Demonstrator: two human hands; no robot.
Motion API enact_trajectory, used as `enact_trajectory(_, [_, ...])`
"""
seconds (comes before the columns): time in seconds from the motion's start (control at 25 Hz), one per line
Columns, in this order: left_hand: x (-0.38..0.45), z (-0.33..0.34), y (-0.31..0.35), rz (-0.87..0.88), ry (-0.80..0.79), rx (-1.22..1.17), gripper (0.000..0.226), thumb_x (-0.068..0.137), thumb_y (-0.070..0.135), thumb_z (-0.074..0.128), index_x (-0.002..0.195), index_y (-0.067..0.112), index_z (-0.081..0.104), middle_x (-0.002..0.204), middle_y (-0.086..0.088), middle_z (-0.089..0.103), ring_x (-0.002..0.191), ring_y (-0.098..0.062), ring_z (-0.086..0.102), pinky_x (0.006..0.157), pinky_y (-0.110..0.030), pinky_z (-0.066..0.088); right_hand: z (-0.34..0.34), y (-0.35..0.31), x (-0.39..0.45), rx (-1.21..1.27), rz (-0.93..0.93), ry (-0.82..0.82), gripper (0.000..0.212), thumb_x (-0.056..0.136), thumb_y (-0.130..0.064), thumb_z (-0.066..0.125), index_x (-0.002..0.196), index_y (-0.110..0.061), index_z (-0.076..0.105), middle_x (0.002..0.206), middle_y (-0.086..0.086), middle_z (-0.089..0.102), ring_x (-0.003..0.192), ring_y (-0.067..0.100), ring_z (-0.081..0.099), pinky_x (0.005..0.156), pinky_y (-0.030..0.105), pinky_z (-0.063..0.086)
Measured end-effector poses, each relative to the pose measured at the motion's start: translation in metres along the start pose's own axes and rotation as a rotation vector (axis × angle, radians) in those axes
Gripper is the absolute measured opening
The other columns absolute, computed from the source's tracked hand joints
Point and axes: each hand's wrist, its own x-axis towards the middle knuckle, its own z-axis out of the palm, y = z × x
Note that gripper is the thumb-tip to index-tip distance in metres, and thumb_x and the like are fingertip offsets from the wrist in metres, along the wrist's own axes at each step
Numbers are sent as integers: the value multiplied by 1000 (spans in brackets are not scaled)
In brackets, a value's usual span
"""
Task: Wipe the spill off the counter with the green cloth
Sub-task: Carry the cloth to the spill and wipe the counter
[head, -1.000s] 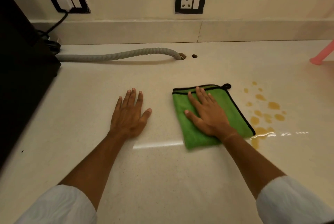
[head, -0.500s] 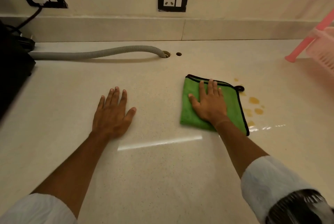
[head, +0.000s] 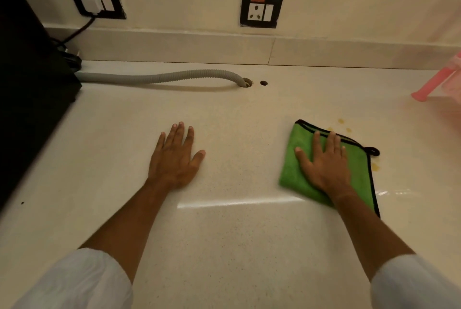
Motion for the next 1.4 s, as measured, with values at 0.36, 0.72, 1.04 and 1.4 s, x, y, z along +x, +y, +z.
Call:
enact_trajectory(0.36, [5,-9,9,-48,-79,-42,74,97,51,26,154,14,-3,163,-11,-10,150,-24,-12,122,-43,-6,-8,46,-18,39,324,25,90,89,-72,21,156,-13,8,163,24,2,151,35,0,122,51,3])
enact_trajectory(0.72, [13,0,28,103,-85,19,76,95,56,20,152,18,-13,162,-7,-19,149,-20,-18,122,-43,-8,1,65,-9,14,218,59,88,88,-72,20,156,-17,10,163,22,4,152,33,2,121,49,3])
enact_trajectory(1.04, [14,7,27,87,-33,19,83,85,63,9,153,20,-10,163,-5,-15,149,-19,-15,123,-43,-4,-2,52,89,-10,288,29,93,88,-72,23,156,-10,8,162,26,3,151,37,1,122,51,4])
enact_trajectory(1.4, [11,1,27,102,-49,14,84,84,64,8,152,19,-11,163,-5,-15,149,-17,-14,123,-40,-5,0,64,-10,21,-185,30,91,81,-76,26,155,-21,23,163,13,17,150,28,16,120,45,12])
